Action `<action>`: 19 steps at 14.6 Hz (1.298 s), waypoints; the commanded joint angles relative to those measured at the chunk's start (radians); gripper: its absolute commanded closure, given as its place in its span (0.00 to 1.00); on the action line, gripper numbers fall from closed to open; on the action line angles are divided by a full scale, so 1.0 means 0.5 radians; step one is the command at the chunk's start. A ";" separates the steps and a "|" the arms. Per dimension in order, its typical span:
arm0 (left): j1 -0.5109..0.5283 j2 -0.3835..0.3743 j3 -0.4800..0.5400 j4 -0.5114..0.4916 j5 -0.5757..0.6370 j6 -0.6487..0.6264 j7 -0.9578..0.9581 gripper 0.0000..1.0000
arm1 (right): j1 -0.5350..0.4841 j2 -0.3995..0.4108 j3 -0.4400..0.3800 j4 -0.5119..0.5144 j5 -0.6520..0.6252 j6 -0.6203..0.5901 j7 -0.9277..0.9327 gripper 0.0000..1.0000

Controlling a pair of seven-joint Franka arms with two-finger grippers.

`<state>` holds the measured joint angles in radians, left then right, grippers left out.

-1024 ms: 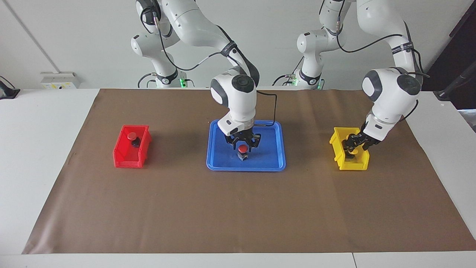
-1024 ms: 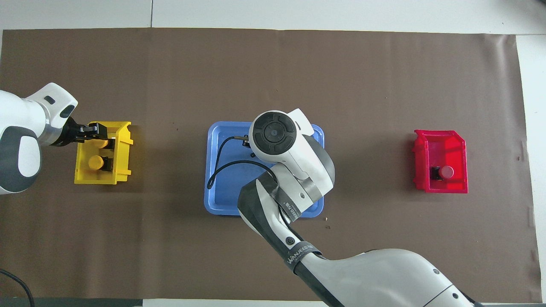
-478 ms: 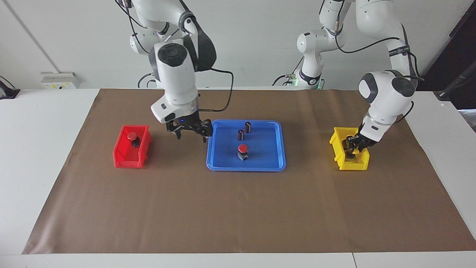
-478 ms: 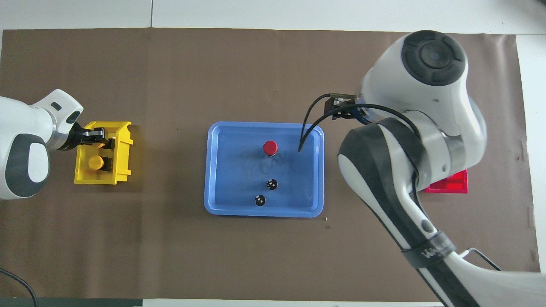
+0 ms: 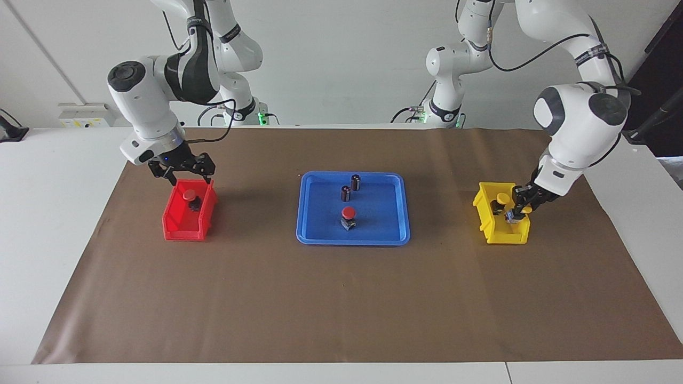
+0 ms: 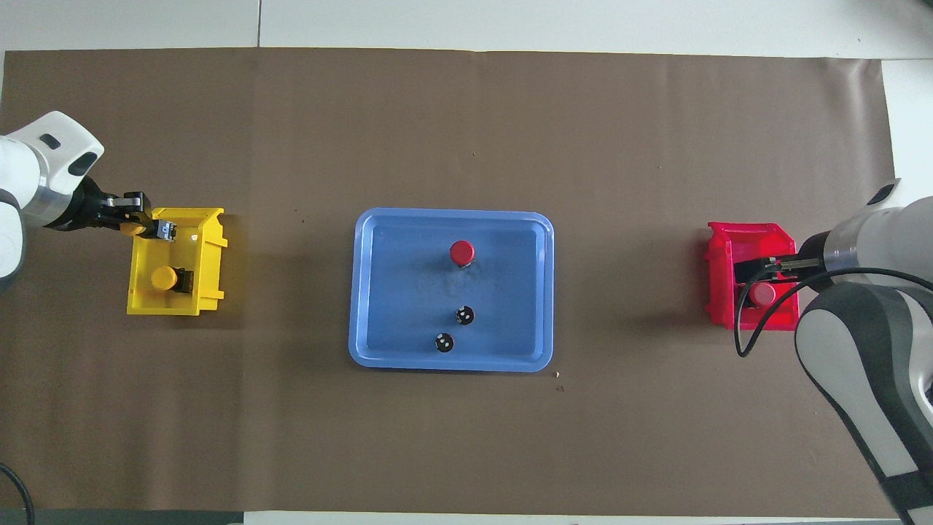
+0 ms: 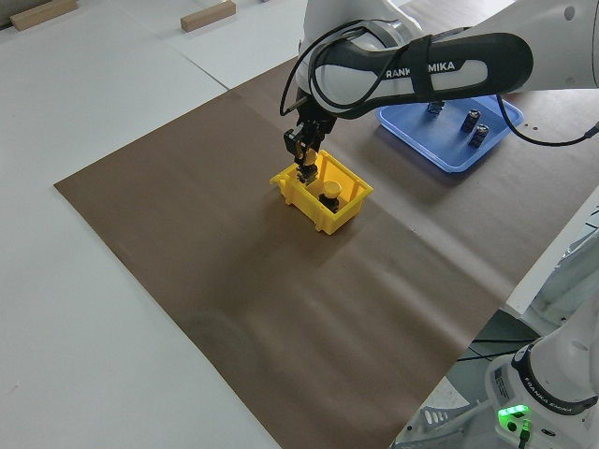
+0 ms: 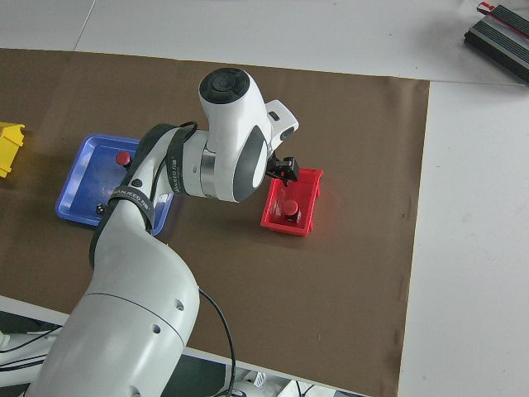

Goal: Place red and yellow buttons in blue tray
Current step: 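Carry a yellow button with the left gripper into the blue tray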

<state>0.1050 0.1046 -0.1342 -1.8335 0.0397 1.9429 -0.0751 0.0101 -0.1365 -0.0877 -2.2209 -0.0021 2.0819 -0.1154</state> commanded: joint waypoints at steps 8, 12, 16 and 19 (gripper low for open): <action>-1.130 0.174 -0.017 0.020 0.065 0.151 -1.585 0.99 | -0.124 0.046 0.034 -0.313 0.029 0.414 -0.174 0.23; -1.244 0.300 -0.017 0.013 0.065 0.339 -1.715 0.99 | -0.124 0.046 0.034 -0.320 0.029 0.472 -0.177 0.24; -1.259 0.380 -0.014 0.034 0.065 0.388 -1.749 0.99 | -0.146 0.101 0.034 -0.347 0.029 0.548 -0.214 0.24; -1.293 0.401 -0.014 0.035 0.071 0.425 -1.825 0.94 | -0.146 0.092 0.037 -0.384 0.029 0.561 -0.217 0.26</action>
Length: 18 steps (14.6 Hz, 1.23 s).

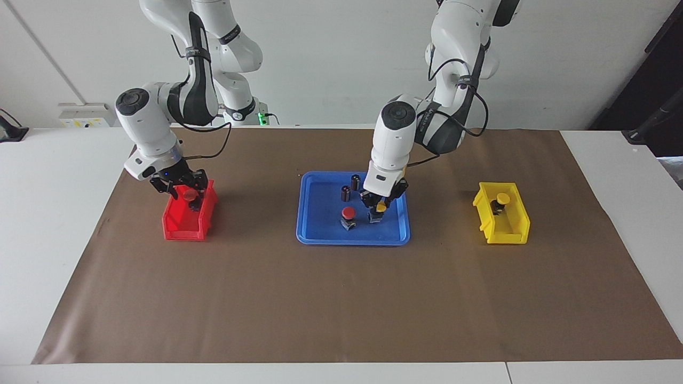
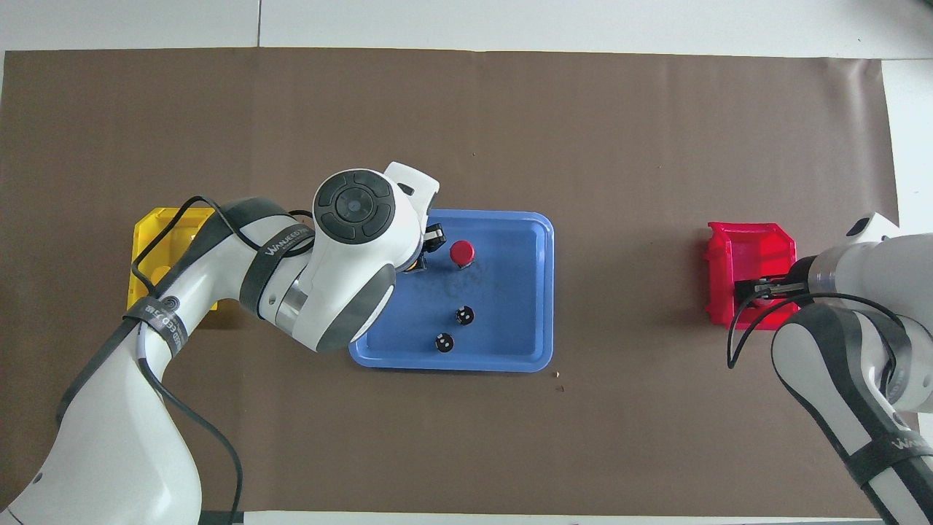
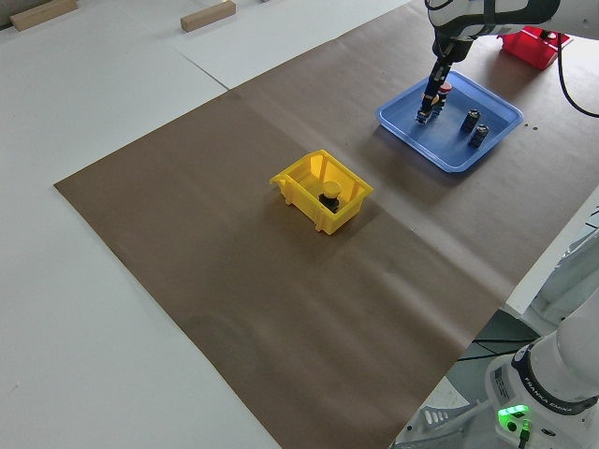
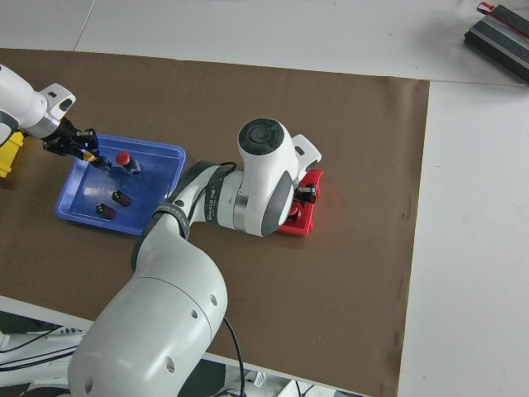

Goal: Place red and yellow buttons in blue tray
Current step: 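Carry a yellow button with the left gripper into the blue tray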

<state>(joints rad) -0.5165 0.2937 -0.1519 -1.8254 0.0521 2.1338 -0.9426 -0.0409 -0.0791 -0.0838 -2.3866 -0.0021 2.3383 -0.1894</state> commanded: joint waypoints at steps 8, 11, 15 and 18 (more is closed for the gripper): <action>-0.035 0.091 0.037 0.196 0.049 -0.055 -0.134 0.19 | -0.065 -0.041 0.030 -0.102 0.029 0.048 -0.121 0.42; -0.019 0.002 0.046 0.337 0.052 -0.361 -0.067 0.00 | -0.065 -0.053 0.030 -0.123 0.029 0.048 -0.124 0.57; 0.265 -0.185 0.064 0.389 -0.073 -0.668 0.564 0.00 | -0.065 0.001 0.030 0.075 0.026 -0.104 -0.152 0.80; 0.529 -0.326 0.089 0.408 -0.067 -0.923 1.082 0.00 | -0.035 0.136 0.051 0.614 0.019 -0.659 -0.125 0.80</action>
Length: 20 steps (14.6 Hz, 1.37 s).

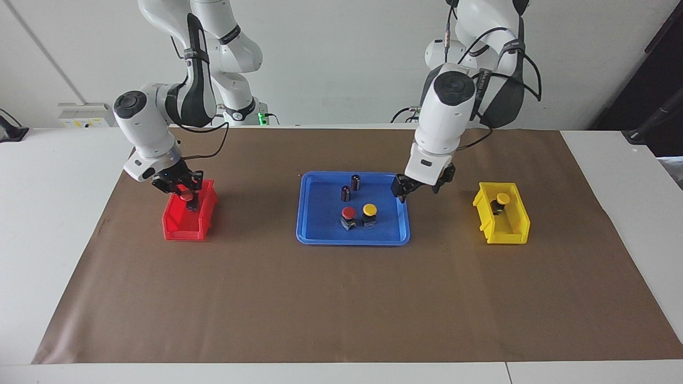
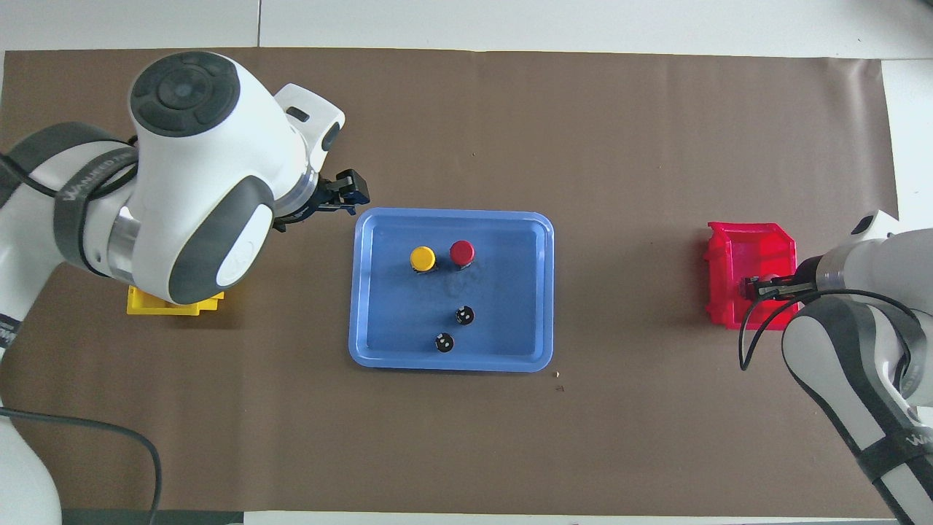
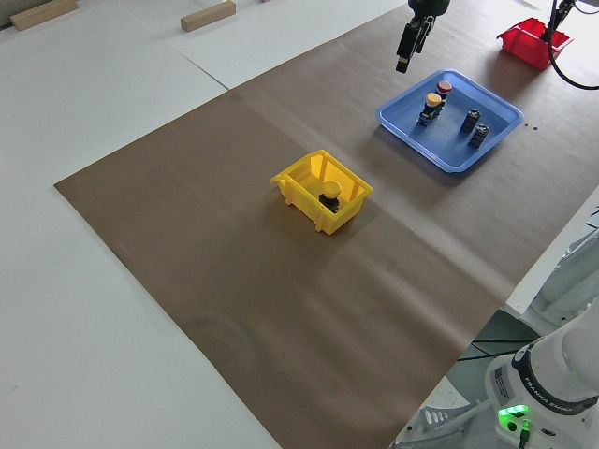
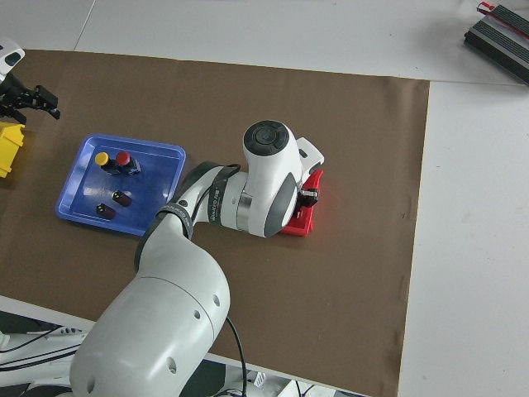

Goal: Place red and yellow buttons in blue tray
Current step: 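Place the second red button in the tray while the left gripper grasps yellow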

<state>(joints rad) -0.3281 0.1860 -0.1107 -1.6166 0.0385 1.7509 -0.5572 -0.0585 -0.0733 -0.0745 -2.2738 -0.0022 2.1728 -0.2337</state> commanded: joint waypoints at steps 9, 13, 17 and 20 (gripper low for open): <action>0.858 -0.543 0.013 -0.479 -0.052 0.027 1.388 0.00 | 1.009 0.536 0.069 1.050 0.084 -0.208 1.537 0.83; 0.862 -0.541 0.013 -0.924 -0.062 0.517 1.388 0.08 | 1.151 0.692 0.069 0.983 0.084 0.026 1.703 0.81; 0.843 -0.510 0.013 -1.104 -0.062 0.753 1.369 0.26 | 1.200 0.699 0.066 0.808 0.072 0.164 1.732 0.78; 0.840 -0.485 0.013 -1.166 -0.083 0.781 1.360 0.28 | 1.206 0.683 0.066 0.700 0.066 0.268 1.728 0.77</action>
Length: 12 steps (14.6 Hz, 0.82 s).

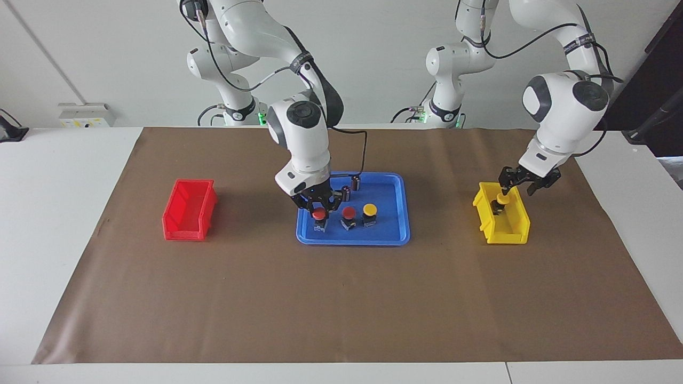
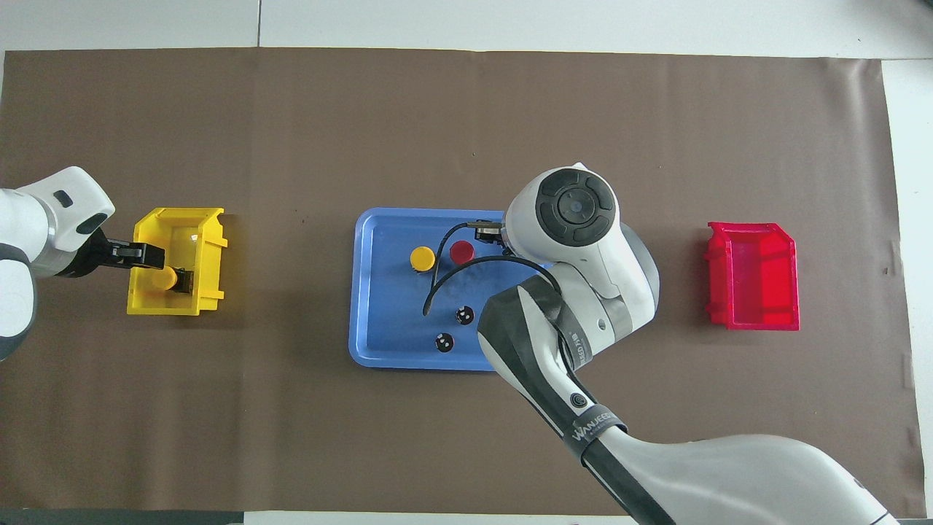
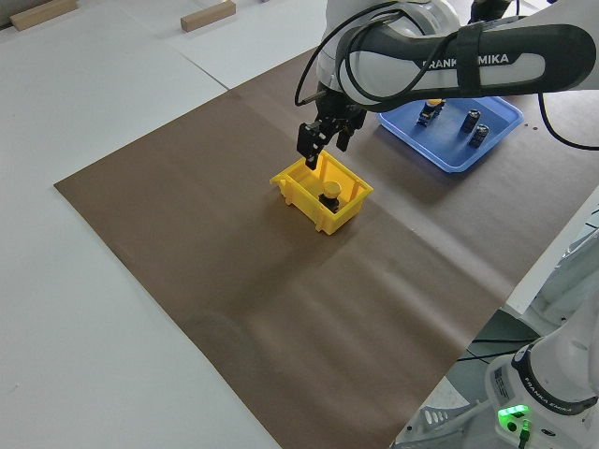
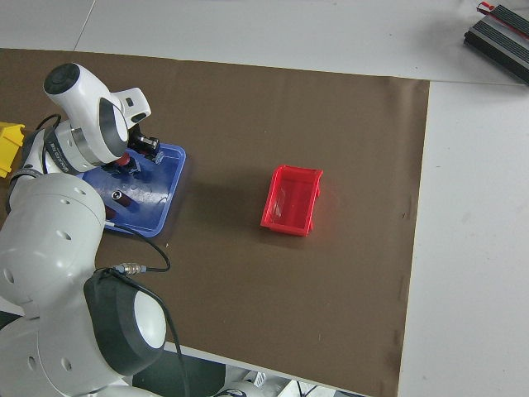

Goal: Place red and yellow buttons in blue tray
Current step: 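Place the second red button in the tray while the left gripper grasps yellow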

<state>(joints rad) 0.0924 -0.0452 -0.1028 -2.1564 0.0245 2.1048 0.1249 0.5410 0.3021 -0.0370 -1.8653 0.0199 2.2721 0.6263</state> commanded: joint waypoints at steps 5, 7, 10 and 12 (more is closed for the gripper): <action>-0.007 -0.014 -0.003 -0.228 -0.101 0.285 -0.044 0.28 | 0.007 -0.089 -0.009 -0.187 0.022 0.082 0.005 0.39; -0.007 -0.014 -0.003 -0.228 -0.101 0.285 -0.041 0.28 | 0.007 -0.092 -0.009 -0.190 0.022 0.058 0.008 0.08; -0.007 0.007 -0.003 -0.258 -0.101 0.297 -0.044 0.28 | -0.045 -0.080 -0.024 0.121 -0.036 -0.223 -0.004 0.00; -0.007 0.007 -0.003 -0.280 -0.101 0.328 -0.050 0.31 | -0.192 -0.086 -0.021 0.419 -0.137 -0.603 -0.053 0.00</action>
<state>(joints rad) 0.0922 -0.0382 -0.1043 -2.2682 -0.0034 2.2267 0.1106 0.5180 0.2697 -0.0544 -1.7992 -0.0119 2.1363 0.6258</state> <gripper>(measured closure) 0.282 0.004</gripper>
